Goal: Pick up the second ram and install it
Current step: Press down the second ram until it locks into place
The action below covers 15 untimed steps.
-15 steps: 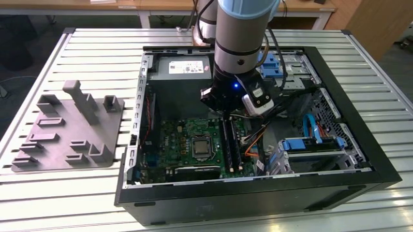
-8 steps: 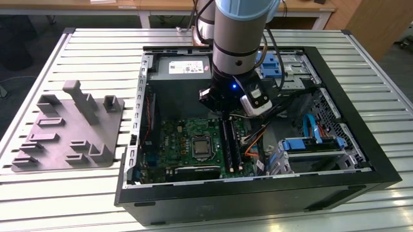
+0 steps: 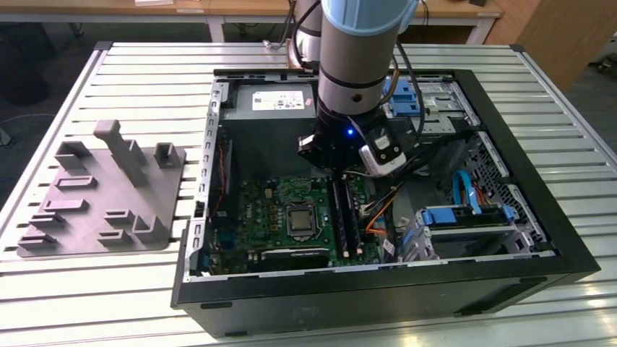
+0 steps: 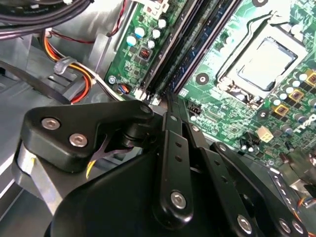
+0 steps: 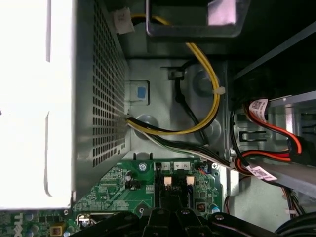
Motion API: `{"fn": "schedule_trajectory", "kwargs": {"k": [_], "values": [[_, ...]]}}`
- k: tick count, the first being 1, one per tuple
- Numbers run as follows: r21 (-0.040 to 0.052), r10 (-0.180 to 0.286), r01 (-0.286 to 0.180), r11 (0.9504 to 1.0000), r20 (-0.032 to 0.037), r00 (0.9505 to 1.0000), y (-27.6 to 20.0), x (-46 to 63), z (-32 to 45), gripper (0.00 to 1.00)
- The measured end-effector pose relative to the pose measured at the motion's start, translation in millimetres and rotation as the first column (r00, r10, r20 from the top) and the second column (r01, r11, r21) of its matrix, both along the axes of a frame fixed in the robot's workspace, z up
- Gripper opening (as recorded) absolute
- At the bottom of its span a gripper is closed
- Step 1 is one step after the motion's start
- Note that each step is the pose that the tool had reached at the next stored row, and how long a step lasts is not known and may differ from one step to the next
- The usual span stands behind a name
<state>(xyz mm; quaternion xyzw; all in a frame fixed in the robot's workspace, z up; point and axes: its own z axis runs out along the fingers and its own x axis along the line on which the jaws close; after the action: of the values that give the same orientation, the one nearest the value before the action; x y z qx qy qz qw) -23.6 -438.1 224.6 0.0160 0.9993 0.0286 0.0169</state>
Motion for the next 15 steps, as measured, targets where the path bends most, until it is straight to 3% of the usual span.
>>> {"fn": "schedule_trajectory", "kwargs": {"k": [15], "values": [[0.0002, 0.000, 0.000, 1.0000, 0.0000, 1.0000, 0.0, -0.2, -5.6, 0.10]]}}
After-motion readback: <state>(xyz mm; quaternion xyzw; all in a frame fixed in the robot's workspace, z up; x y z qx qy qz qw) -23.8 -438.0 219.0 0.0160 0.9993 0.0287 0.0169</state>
